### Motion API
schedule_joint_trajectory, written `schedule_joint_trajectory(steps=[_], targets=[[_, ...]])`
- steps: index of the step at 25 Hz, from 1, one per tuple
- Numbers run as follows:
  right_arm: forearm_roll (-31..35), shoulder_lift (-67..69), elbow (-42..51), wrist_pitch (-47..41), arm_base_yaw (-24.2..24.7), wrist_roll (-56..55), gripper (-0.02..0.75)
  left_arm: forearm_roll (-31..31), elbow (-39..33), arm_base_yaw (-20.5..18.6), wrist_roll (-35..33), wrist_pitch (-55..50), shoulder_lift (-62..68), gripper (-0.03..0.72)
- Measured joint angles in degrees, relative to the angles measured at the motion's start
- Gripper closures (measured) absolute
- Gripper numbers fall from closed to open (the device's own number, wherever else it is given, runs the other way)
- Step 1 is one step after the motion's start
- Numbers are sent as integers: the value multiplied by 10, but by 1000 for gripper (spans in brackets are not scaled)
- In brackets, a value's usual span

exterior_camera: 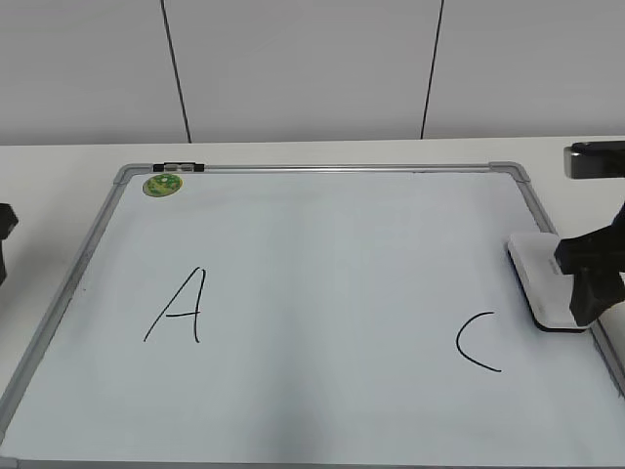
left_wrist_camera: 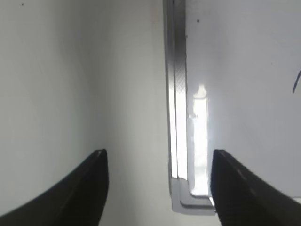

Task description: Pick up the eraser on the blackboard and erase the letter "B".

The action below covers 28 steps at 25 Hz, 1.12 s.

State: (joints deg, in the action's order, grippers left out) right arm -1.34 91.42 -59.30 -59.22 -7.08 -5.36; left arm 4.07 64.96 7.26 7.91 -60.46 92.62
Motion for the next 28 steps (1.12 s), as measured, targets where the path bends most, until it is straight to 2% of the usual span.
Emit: schedule_joint_trajectory(steps=[7,11,14,21,28], targets=[[24,-119,53,48,-2,-1,206,26,-106,9,1,12,-162,195],[21,-160,66,52,-30,-1,207,33,-160,9,1,11,-276,195],[13,-191,69,45,-50,-1,207,36,-198,9,1,6,-368,195],[13,-270,84,12,-53,-1,207,54,-285,9,1,-1,-550,195],[2,-385,198,2,-53,5,208,28,-346,9,1,-14,-646,196]])
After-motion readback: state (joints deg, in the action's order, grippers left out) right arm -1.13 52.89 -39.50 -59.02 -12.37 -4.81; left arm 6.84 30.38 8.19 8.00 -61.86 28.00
